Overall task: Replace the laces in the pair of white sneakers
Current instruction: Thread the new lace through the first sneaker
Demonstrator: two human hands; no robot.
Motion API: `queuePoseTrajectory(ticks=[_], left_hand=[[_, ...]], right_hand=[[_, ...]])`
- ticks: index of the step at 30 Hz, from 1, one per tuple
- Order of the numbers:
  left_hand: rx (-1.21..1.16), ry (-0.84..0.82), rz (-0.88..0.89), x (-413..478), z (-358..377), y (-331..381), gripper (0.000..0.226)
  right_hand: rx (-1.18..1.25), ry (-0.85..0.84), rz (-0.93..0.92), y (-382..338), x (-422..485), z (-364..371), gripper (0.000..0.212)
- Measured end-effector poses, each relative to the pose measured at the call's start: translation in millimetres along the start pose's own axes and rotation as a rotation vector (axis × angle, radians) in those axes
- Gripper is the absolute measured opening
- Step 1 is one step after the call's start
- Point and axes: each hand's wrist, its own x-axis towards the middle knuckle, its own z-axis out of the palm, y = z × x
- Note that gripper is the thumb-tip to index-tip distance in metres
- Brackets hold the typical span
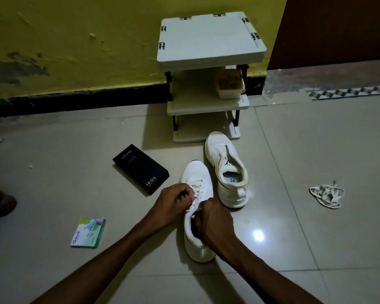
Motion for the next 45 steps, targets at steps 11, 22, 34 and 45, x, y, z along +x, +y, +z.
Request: queuePoseTrajectory(ticks=[11, 22, 34, 45], left_hand=[[-0.207, -0.115, -0.160, 4.7, -9.5, 1.0, 0.010], [-0.119, 0.199, -0.178, -2.7, 3.5, 1.9, 0.009], [-0.220, 0.162, -0.276, 7.4, 4.8, 5.4, 0.030], [0.101, 0.047, -0.005, -6.5, 1.6, 4.8, 0.011]], right_hand=[[-0.101, -0.010, -0.011, -2.0, -0.8, -3.4, 0.015], [-0.077, 0.013, -0.009, -2.4, -0.7, -1.8, 0.015], [-0.130, 0.152, -0.088, -3.7, 0.4, -4.0, 0.021], [0.138, 0.139, -0.051, 11.8, -2.7, 3.7, 0.015]])
